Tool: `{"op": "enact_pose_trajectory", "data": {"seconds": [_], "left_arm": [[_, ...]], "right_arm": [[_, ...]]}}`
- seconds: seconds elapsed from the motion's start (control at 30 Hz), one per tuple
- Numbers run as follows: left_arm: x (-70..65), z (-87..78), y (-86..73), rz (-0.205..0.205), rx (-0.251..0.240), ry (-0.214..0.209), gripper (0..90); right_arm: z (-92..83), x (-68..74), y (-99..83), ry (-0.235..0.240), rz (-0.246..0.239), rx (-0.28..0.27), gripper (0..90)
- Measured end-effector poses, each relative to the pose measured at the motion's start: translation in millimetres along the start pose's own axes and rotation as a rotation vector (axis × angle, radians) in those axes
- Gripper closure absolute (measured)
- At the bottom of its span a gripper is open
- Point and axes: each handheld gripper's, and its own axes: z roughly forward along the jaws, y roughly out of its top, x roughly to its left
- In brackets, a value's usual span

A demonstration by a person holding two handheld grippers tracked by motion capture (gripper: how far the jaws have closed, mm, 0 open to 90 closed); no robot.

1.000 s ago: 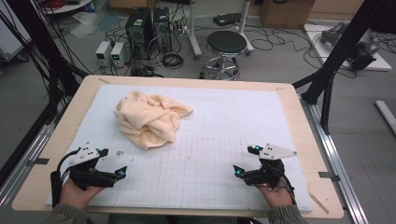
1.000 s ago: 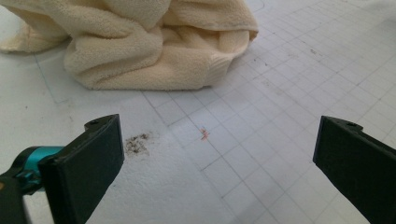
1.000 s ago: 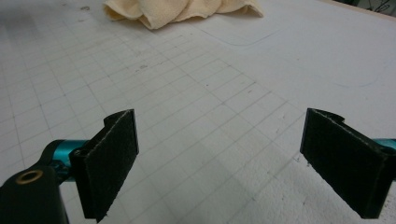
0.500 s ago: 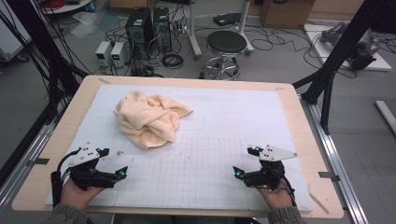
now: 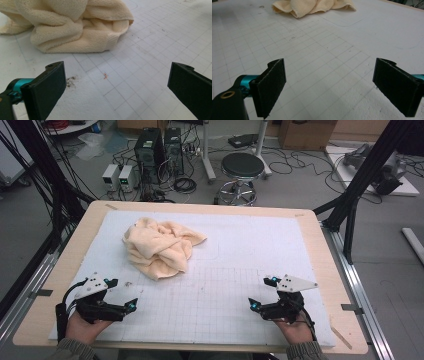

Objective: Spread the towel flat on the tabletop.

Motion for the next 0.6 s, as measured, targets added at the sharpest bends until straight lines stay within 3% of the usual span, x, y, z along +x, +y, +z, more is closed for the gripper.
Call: {"op": "enact_pose_trajectory", "data": {"seconds": [0.4,0.57,0.6], "left_arm": [[-0.3,-1.5,0.3,-0.006,-0.012,0.001,2.4],[-0.8,-0.2,6.2,0.001,-0.025,-0.004,3.6],[0.1,0.5,12.5,0.004,-0.04,-0.022,5.9]], "right_arm": [[3.9,-0.5,2.5,0.011,-0.002,0.005,10.6],[1.0,-0.7,2.3,0.003,-0.002,-0.003,10.6],[0.4,-0.8,2.4,0.002,-0.004,-0.003,10.6]]}}
